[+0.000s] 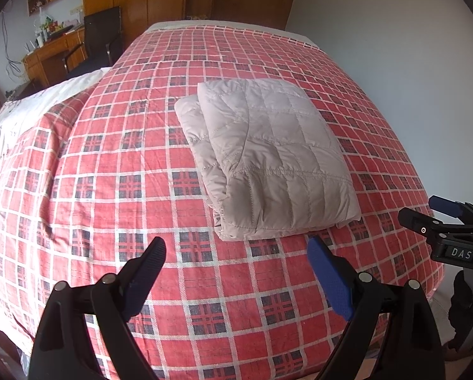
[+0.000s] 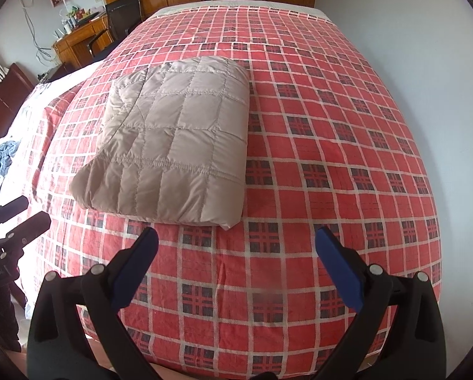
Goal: Fold large clothes
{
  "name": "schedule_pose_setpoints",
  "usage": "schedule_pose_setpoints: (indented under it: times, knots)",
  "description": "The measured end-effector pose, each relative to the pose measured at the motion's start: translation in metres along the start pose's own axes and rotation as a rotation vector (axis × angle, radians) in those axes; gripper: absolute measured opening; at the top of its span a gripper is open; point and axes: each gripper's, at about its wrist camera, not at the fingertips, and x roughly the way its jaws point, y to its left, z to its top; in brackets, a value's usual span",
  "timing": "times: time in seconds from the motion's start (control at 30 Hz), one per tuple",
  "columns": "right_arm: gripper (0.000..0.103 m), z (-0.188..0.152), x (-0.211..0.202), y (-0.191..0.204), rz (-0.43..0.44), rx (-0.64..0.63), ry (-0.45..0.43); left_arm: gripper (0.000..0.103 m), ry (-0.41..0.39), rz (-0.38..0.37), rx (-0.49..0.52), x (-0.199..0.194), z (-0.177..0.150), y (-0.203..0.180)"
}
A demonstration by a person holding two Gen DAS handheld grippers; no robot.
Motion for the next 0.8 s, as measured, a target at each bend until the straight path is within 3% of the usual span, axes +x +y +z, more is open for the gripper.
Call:
schedule_pose_setpoints:
  times: [0.8]
  knots:
    - [0.099,0.0036,-0.0002,-0.0011,0.008,-0.008,-0.017,0.091,0.008,0.000,0.004,0.0023,0.0000,-0.0015]
